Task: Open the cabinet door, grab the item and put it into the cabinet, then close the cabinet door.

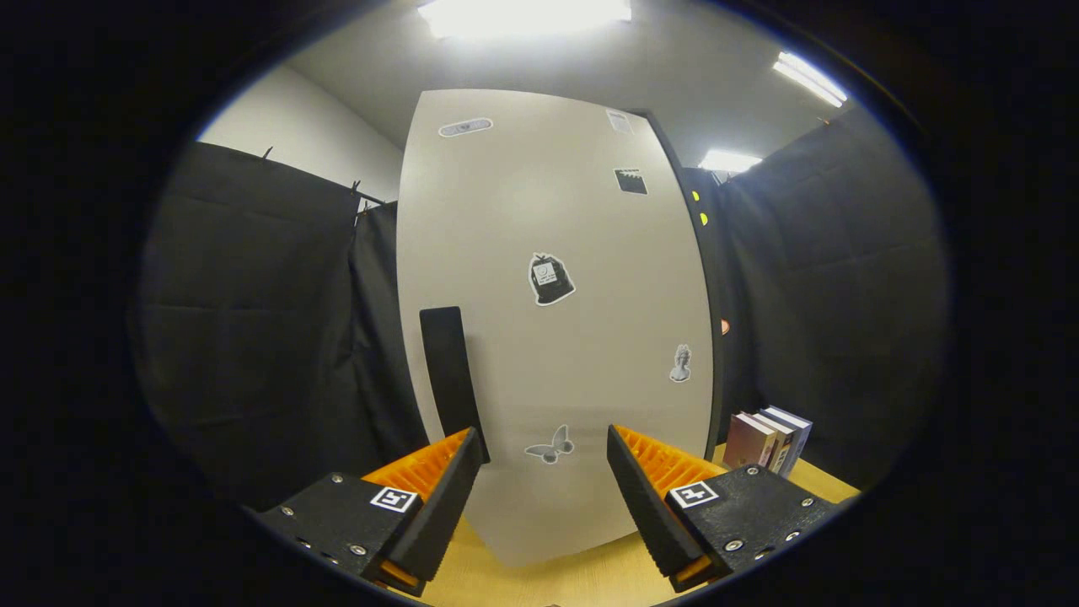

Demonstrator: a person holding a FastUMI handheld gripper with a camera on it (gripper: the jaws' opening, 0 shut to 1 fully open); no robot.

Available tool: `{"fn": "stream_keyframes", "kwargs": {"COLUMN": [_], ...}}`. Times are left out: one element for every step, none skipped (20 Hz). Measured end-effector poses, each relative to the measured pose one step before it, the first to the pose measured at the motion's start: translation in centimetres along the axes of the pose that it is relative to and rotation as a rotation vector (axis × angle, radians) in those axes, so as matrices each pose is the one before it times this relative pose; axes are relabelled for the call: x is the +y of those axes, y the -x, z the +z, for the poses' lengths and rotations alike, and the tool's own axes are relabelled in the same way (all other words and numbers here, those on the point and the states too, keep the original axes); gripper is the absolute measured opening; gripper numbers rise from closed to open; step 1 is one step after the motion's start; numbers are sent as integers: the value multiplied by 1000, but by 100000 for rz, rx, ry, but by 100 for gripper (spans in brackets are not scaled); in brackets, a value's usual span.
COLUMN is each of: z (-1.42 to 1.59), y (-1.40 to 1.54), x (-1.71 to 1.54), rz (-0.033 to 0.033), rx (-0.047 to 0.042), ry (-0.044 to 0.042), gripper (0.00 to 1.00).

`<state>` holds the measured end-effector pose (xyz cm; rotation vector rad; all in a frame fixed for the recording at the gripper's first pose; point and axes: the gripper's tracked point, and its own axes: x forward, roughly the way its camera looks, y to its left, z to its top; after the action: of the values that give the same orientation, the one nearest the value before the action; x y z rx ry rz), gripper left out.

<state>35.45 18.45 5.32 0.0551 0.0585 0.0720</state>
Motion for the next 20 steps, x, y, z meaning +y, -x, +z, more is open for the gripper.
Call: {"fn": "stream_keyframes", "kwargs": {"z": [285, 38, 111, 55, -54, -187, -57, -154, -167, -253, -173, -275, -209, -161, -97, -199, -206, -343, -359, -351], "y": [826, 765, 878, 808, 734, 782, 847, 787, 753, 640, 677, 624, 512, 497, 462, 372, 332, 380, 325, 233], "x": [-129, -58, -221, -315, -238, -270, -192, -219, -226, -219, -139, -90, -106, -184, -103, -98, -163, -128, -128, -118], "rz": [-245, -135, -515, -436, -540, -289, -368, -429, -351, -430, -13, 25, -208, -362, -267, -294, -404, -351, -326, -264], "rx": [-594, -510, -443, -444, -199, -193, -415, -373, -358, -253, -52, 170, 58, -232, -368, -252, -1, 228, 407, 499], "ry": [293, 266, 314, 287, 200, 243, 392, 553, 556, 597, 435, 498, 733, 571, 357, 171, -113, -546, -817, -791], "gripper": [93, 93, 93, 93, 93, 93, 93, 93, 93, 93, 93, 93, 93, 93, 93, 93, 93, 93, 93, 93]}}
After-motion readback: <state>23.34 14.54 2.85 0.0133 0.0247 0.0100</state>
